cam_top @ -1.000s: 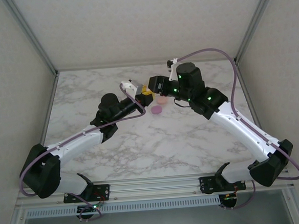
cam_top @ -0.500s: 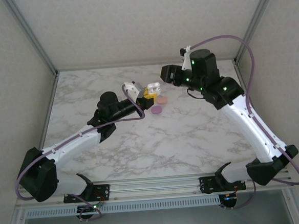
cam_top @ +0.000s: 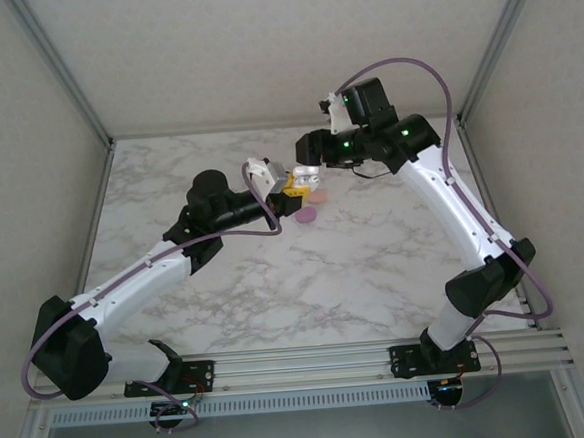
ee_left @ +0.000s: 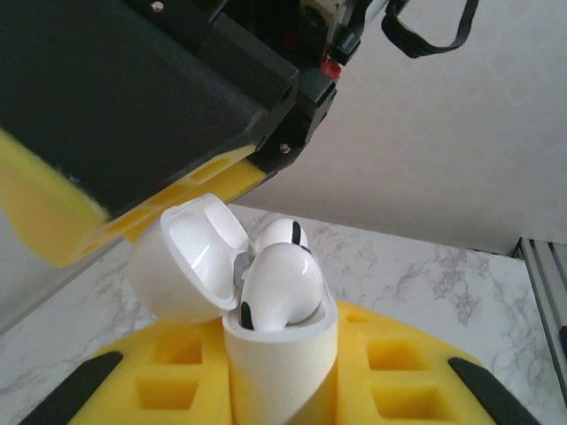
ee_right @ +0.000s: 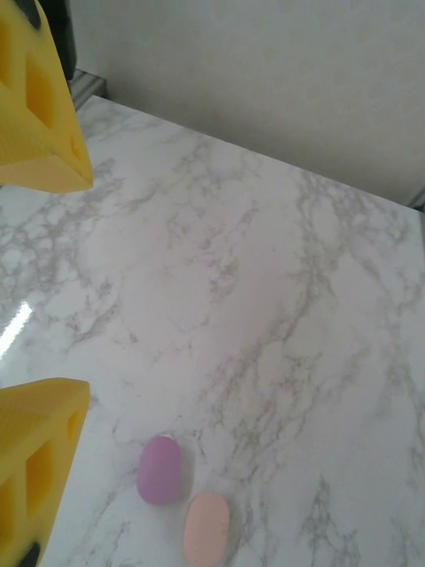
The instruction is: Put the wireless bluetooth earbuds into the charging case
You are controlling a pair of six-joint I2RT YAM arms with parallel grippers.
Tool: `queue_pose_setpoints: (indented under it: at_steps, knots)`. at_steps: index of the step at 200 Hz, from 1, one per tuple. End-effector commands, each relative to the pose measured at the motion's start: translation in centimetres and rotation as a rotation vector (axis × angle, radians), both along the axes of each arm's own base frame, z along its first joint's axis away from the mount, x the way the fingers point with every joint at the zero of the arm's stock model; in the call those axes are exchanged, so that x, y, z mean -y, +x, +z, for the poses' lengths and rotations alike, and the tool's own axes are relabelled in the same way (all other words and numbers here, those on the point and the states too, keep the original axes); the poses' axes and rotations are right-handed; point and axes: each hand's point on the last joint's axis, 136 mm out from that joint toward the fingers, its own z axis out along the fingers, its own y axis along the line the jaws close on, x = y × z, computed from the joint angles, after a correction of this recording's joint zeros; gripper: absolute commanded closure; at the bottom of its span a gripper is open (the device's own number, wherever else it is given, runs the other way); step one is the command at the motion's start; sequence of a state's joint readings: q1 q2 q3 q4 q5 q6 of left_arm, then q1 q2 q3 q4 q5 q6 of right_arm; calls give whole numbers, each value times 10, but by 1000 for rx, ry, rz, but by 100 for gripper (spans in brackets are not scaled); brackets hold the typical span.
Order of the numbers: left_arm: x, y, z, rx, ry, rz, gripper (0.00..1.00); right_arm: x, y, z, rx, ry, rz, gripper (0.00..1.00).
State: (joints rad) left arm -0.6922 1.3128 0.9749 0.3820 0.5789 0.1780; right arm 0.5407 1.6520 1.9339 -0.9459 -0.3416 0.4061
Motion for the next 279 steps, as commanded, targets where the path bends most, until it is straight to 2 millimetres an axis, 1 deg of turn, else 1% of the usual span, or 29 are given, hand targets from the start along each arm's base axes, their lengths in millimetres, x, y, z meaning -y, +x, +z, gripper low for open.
queue_pose_setpoints:
  at_steps: [1,20,63,118,155,168,181,206,224,236,259,279]
  knots:
    - [-2,-9,23,54,-25,-18,93,-2,-16,3,-26,0,90,42]
    - [-3,-5,23,46,-28,7,94,-1,-21,0,-35,-9,106,44]
    - [-5,2,24,35,-47,46,93,5,-29,3,-17,5,102,46]
    - [-4,7,25,18,-65,62,93,9,-34,4,-14,13,97,46]
    - [-5,8,25,9,-67,72,93,12,-35,2,-13,6,89,46]
    - [-5,9,23,-1,-59,76,93,17,-32,0,-5,-11,65,45]
    - [-4,11,18,-20,-44,83,92,25,-27,-2,13,-41,14,45]
    - [-3,19,-1,-97,-1,113,92,54,-13,-8,71,-119,-143,43]
    - [-1,25,-23,-187,32,133,92,75,-7,-10,112,-147,-245,40]
    - [1,30,-38,-266,58,151,92,88,-5,-13,128,-157,-308,35]
    - [8,37,-77,-449,132,168,93,111,-3,-21,140,-152,-410,32]
    - [14,40,-110,-601,177,176,93,126,-4,-26,133,-130,-469,30]
